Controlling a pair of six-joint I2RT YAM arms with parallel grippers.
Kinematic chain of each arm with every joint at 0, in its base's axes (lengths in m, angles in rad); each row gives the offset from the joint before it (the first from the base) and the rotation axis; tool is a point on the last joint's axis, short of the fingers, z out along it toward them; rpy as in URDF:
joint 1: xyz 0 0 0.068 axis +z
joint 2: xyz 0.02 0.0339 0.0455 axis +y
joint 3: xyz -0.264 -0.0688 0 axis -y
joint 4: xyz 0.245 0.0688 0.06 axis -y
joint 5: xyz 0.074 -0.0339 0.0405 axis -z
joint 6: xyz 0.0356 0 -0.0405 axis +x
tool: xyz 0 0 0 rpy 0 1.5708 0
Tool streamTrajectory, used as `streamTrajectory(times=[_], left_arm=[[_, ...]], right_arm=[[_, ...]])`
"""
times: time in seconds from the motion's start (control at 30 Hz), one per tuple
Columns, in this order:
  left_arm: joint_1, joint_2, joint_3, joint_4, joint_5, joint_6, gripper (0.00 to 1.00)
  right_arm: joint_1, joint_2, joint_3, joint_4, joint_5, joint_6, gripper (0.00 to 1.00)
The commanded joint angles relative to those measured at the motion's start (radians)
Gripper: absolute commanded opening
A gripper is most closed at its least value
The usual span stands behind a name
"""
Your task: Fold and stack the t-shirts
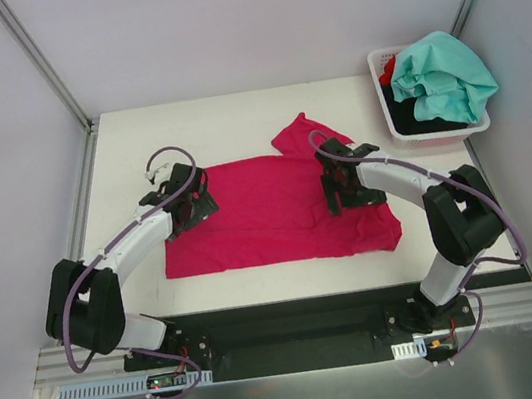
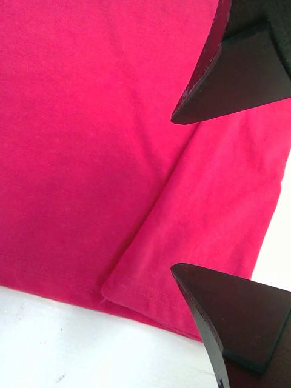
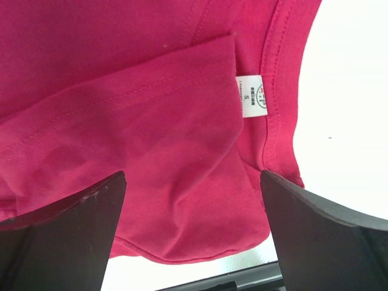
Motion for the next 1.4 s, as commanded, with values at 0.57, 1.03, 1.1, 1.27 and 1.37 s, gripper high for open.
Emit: streamTrajectory(times=[0.57, 1.03, 1.1, 1.27, 1.37], left_arm=[[0.009, 0.169, 0.007, 0.269, 0.110, 0.036, 0.99], [0.009, 0.103, -0.197, 0.335, 0.084, 0.010, 0.99], [0.009, 0.102, -0.213, 0.341, 0.089, 0.013, 0.99], [0.009, 0.143, -0.190, 0.289, 0.097, 0.025, 0.99], [0.006, 0.158, -0.184, 0.255, 0.084, 0.031, 0.99]], right_arm=[[-0.086, 0.081, -0.031, 0.338, -0.224, -0.032, 0.96], [-0.089, 0.092, -0.117, 0.386, -0.274, -0.004, 0.96], [-0.091, 0.090, -0.116, 0.381, -0.279, -0.006, 0.96], [-0.086, 0.076, -0.113, 0.358, -0.282, -0.002, 0.96], [-0.083, 0.069, -0.116, 0.342, -0.282, -0.001, 0.96]])
